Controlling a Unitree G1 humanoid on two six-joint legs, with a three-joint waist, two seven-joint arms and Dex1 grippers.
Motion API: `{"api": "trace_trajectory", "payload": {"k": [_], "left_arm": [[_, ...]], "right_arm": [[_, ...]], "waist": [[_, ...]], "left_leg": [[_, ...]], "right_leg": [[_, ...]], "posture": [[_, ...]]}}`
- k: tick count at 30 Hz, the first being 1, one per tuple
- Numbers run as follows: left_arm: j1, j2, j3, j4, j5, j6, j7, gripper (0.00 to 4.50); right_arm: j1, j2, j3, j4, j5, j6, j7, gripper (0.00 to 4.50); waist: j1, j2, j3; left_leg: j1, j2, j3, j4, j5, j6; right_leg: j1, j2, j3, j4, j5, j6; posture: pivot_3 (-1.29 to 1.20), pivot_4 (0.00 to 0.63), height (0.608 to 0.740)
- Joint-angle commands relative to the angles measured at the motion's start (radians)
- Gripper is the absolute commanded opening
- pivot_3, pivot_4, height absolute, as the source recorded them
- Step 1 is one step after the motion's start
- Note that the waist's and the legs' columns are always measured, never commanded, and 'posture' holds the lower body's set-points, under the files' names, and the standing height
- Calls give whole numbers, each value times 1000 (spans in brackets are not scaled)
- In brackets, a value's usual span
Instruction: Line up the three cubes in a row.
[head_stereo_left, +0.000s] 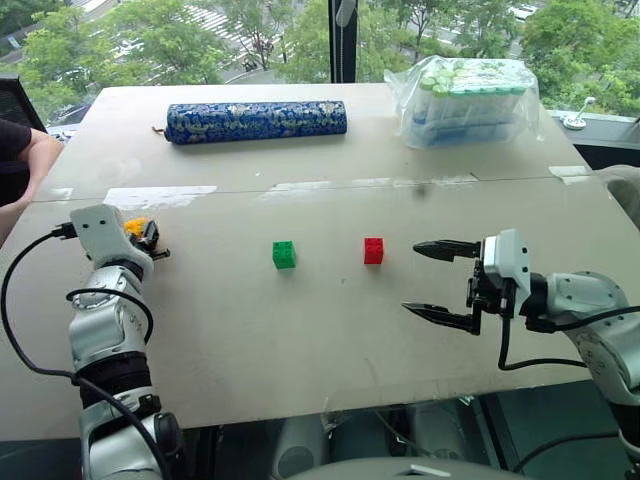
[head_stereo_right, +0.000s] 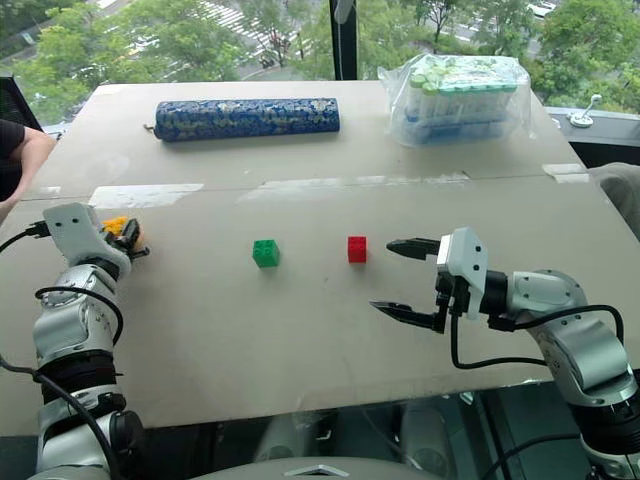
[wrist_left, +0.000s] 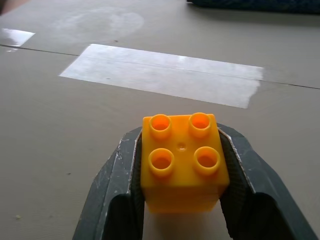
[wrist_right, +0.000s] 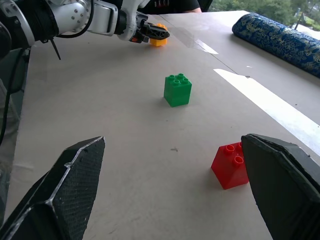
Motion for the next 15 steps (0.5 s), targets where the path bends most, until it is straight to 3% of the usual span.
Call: {"api": "trace_trajectory", "payload": {"k": [1,9,11,15], "left_arm": [[33,103,-91,-120,-81,-45,-331,1314],[-138,329,-268,245,-68,-289,-1033,1314],[-238,364,-341,403,-22,-378,-1140,1314],[-368,403,-511,615,7,-521,-1182,1314]], "right_arm": [[4,-3,-22,-43,2,-25,-3,4500],[10,-2,-21,-57,5,-24,-13,4500],[20,-5,-24,-71,7,-20,-17,4500],[37,-8,-30,-97,10,-9,-37,4500]], "waist": [[1,0,0],[-1,2,1],[1,2,1],[1,1,1]], "left_leg": [[0,0,0,0,0,0],[0,1,0,0,-1,-2],[-1,0,1,0,0,0],[-2,0,1,0,0,1]], "right_leg": [[0,0,0,0,0,0],[-2,1,-2,-1,-1,1],[-2,0,-1,-1,-1,1],[-2,1,-1,-1,-1,1]], "posture": [[0,150,740],[0,150,740],[0,150,740],[0,150,740]]}}
